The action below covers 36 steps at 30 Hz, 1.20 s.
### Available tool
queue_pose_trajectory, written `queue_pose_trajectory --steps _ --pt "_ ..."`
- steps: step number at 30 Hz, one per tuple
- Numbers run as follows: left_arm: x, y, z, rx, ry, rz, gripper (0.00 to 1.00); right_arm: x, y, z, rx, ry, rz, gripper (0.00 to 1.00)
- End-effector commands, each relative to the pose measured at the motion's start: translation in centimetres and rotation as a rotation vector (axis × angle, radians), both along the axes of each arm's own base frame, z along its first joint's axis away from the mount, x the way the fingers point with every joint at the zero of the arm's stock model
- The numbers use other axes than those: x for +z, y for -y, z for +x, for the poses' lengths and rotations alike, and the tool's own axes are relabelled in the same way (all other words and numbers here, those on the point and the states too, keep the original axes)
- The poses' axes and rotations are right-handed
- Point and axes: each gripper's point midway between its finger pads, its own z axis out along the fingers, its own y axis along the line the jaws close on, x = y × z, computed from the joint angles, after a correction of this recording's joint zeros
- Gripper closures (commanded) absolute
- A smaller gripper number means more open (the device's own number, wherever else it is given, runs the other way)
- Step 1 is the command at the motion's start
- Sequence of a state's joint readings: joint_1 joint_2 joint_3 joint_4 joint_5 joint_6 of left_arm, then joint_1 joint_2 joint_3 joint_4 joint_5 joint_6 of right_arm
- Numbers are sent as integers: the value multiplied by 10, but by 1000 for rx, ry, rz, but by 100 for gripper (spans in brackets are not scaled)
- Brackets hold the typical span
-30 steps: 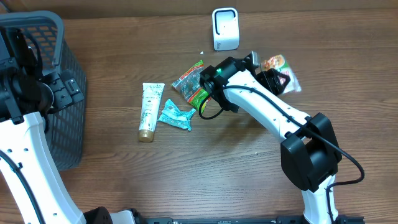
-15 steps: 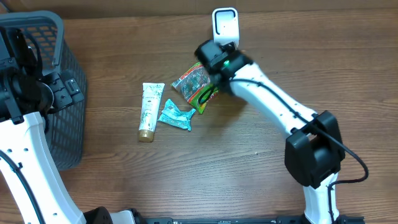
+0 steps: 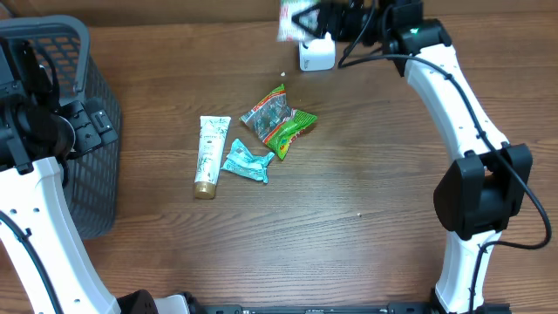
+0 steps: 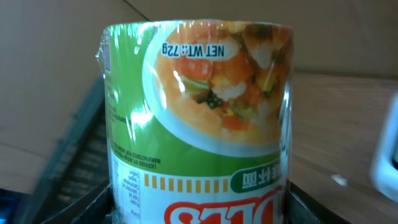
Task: Scan the item barcode
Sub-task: 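Hold the noodle cup's side in front of the scanner window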
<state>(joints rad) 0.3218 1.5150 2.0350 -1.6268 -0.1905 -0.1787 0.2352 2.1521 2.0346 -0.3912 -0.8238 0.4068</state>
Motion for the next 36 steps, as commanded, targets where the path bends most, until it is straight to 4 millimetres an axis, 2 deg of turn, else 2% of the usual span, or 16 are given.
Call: queue_pose_trajectory --steps 1,4,10,15,21,26,30,36 --pt "0 -1 0 -14 -5 2 0 -8 -19 -1 84 -176 164 42" --pt "0 -1 0 -14 -5 2 0 -23 -23 17 57 -210 217 42" --pt "0 -1 0 -14 -4 3 0 -70 -17 47 -30 -315 274 42" --pt "0 -1 0 -13 -4 2 0 -94 10 68 -119 -342 274 41" --pt "0 -1 0 -13 -4 2 0 -106 40 87 -214 -332 271 41" --pt "0 -1 0 -13 -4 2 1 -109 49 95 -261 -313 266 41" --pt "0 -1 0 -14 -5 2 0 -113 40 93 -251 -306 253 42" --pt "0 -1 0 -13 -4 2 0 -140 25 86 -203 -365 250 46"
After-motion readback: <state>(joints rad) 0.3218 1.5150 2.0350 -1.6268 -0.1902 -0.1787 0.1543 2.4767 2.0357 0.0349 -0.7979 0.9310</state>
